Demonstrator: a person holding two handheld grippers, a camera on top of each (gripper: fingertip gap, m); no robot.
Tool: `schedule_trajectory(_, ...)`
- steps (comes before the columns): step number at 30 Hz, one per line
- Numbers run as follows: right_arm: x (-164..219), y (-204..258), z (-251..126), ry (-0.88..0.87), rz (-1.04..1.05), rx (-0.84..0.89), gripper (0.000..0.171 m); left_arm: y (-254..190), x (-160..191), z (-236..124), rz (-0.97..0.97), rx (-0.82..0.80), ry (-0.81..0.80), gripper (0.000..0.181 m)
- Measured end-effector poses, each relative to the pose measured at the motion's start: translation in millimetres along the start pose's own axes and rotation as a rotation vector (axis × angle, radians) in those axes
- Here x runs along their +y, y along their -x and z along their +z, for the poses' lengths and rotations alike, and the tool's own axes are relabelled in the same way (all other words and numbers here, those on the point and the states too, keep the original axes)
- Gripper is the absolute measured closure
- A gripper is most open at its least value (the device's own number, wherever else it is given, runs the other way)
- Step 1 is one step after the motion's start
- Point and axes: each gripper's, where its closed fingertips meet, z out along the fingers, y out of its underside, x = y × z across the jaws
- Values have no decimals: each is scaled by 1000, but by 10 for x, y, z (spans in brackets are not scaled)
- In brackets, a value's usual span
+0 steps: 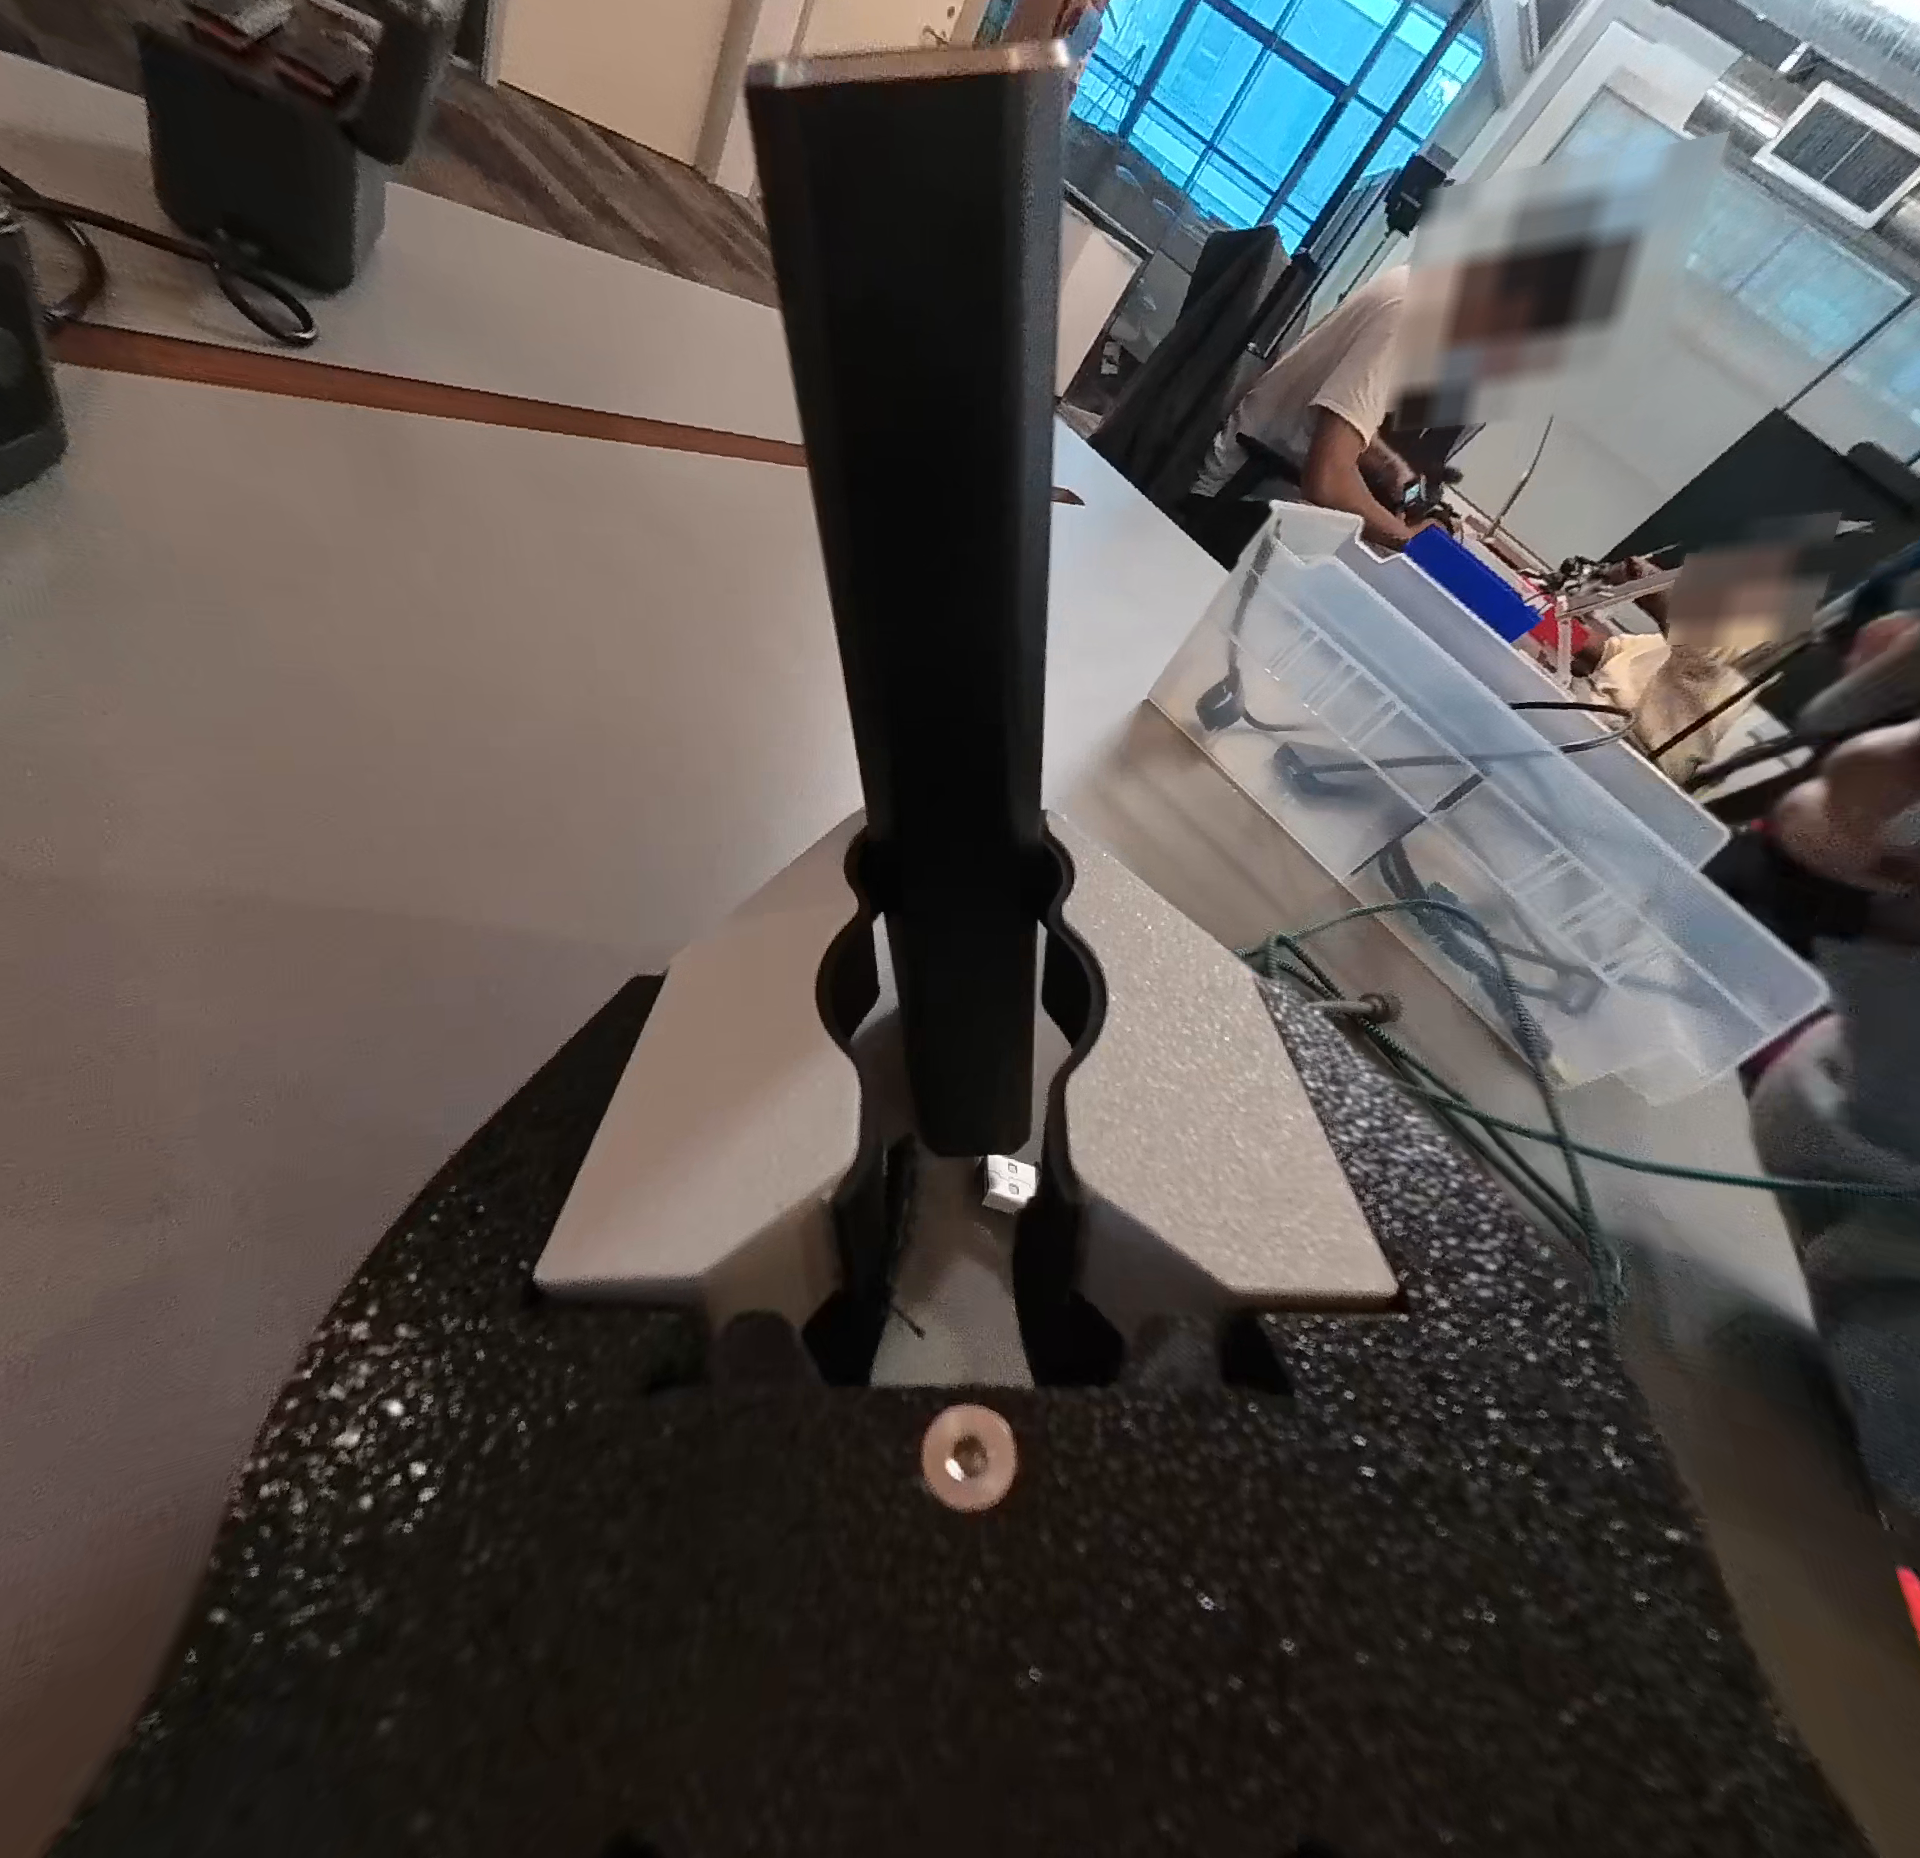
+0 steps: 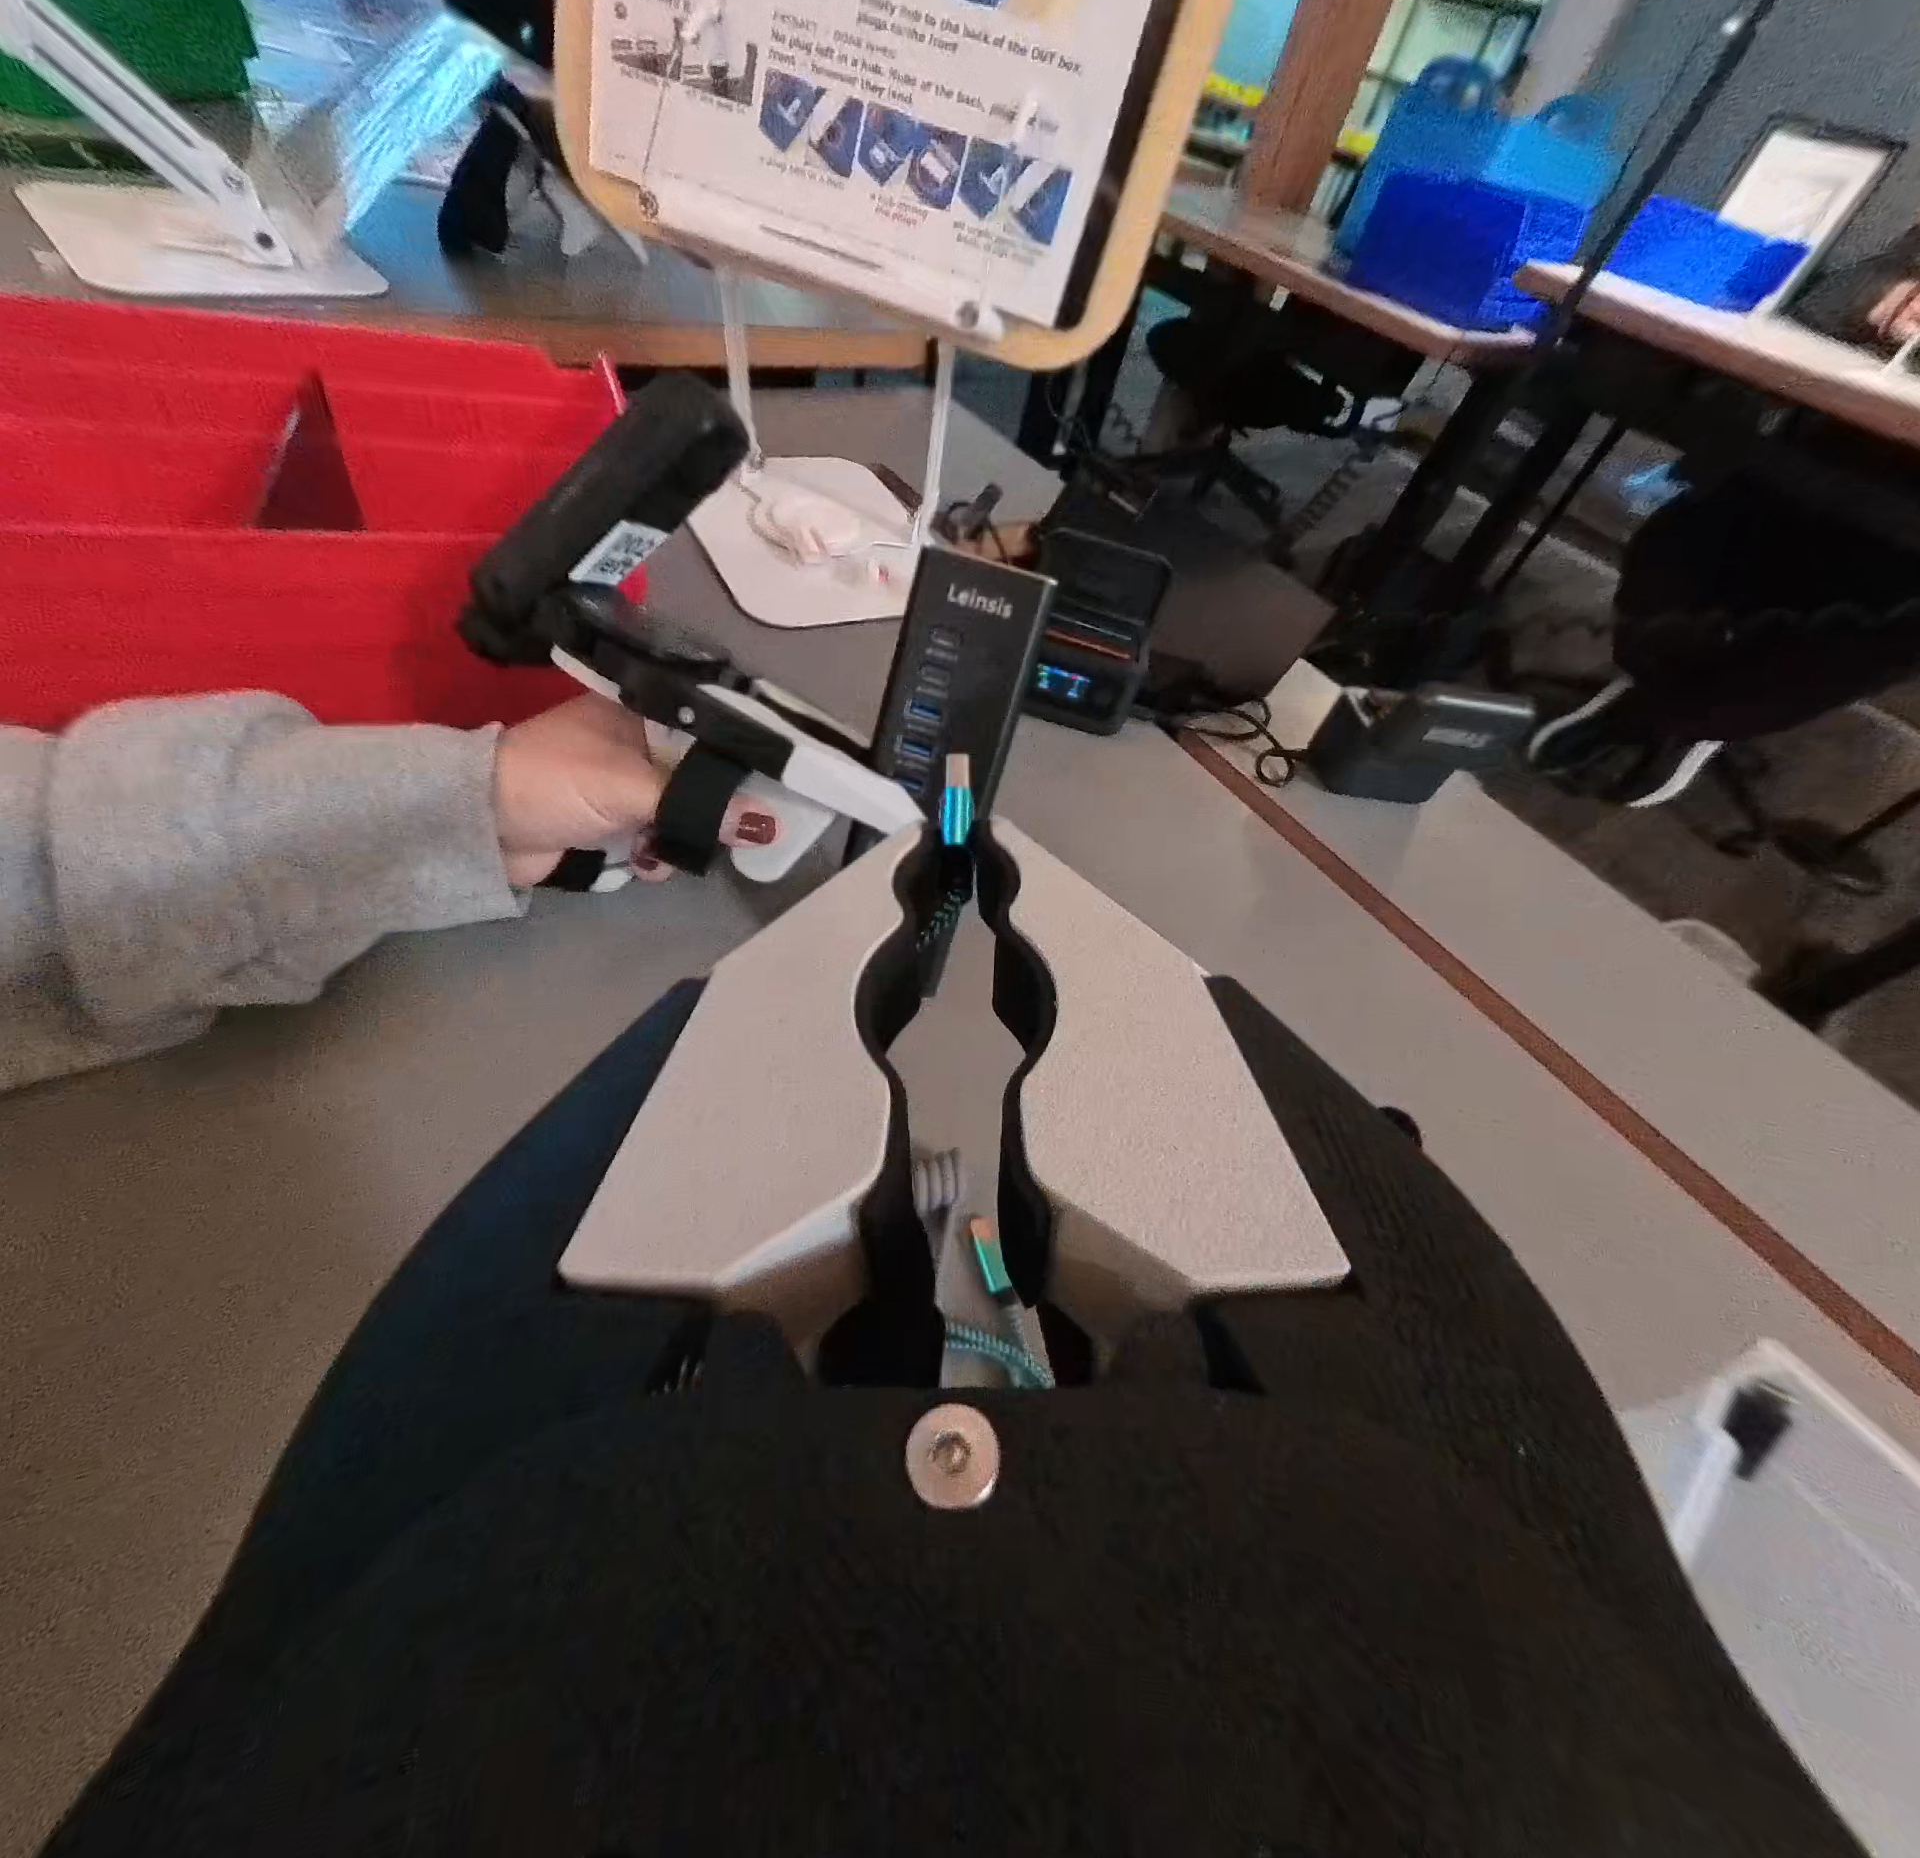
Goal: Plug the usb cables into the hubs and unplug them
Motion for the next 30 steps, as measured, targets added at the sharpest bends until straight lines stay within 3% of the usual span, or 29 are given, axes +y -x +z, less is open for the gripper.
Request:
schedule_trajectory(1, -80, -45, -80, 17, 16, -8, 167, 9, -1, 0, -13, 1, 0, 156)
schedule_trajectory(11, -546, -674, -756, 511, -527, 285, 167, 56, 17, 14, -114, 33, 13, 156)
schedule_trajectory(15, -1122, -896, -1028, 529, -572, 392, 166, 50, 23, 18, -118, 39, 17, 155)
schedule_trajectory(24, -2868, -1499, -1687, 497, -636, 687, 166, 44, 32, 23, -134, 50, 22, 156)
schedule_trajectory(27, -3229, -1683, -1984, 536, -633, 776, 166, 44, 38, 24, -141, 50, 24, 156)
schedule_trajectory(30, -3340, -1869, -2340, 613, -644, 864, 166, 44, 39, 25, -144, 52, 25, 156)
